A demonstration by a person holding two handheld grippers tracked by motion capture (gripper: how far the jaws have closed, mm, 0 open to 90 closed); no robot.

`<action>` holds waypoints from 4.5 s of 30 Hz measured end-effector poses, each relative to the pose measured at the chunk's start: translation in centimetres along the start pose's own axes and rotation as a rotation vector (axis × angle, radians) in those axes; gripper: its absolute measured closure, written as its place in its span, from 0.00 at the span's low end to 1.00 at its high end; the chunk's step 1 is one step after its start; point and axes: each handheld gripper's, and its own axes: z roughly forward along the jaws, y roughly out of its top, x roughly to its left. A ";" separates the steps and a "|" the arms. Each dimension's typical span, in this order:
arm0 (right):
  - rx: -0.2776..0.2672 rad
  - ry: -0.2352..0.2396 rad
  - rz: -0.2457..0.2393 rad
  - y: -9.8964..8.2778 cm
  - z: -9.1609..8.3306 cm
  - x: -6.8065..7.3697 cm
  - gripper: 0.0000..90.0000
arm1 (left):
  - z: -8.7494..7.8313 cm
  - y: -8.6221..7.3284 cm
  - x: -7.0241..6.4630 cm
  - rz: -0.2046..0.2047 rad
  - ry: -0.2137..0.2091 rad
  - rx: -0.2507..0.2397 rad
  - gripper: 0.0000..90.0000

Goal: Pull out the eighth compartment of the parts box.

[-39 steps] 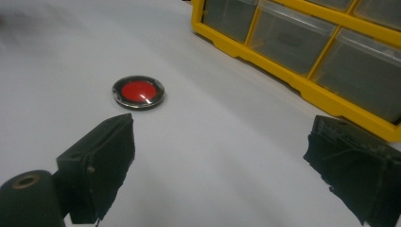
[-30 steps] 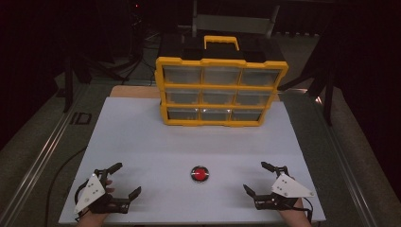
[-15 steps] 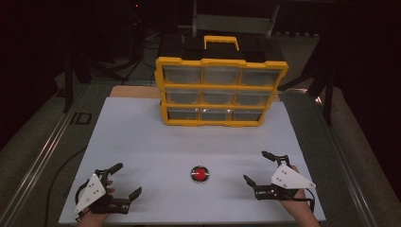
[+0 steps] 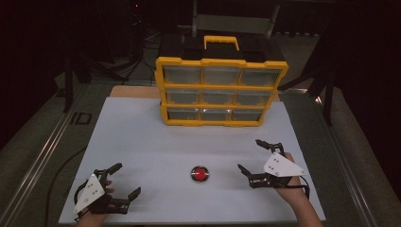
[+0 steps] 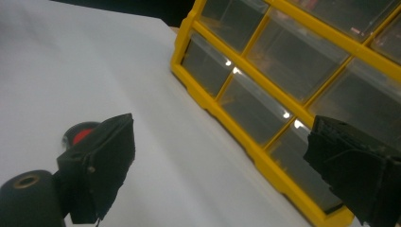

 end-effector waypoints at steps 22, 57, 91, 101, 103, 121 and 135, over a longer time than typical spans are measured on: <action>-0.009 0.029 -0.104 3.2 3.7 -1.1 0.09 | 0.0 0.0 -0.1 0.010 -0.007 0.005 0.00; -0.001 0.088 -0.289 7.1 9.9 -1.3 0.10 | 0.1 0.0 -0.3 0.018 -0.017 0.011 0.00; 0.062 0.128 -0.486 5.9 16.9 -0.7 0.13 | 0.0 0.1 -0.4 0.034 -0.021 0.011 0.00; 0.048 0.040 -0.565 4.1 18.5 -0.7 0.30 | 0.0 0.1 -0.4 0.036 -0.027 0.008 0.00; 0.040 0.029 -0.583 3.8 18.9 -0.7 0.32 | 0.0 0.1 -0.5 0.036 -0.028 0.009 0.00; 0.104 0.005 -0.725 2.5 21.5 -2.3 0.58 | 0.0 0.0 -0.4 0.029 -0.032 0.007 0.00; 0.149 0.009 -0.821 1.7 22.8 -3.3 0.70 | 0.0 -0.1 -0.4 0.030 -0.040 0.012 0.00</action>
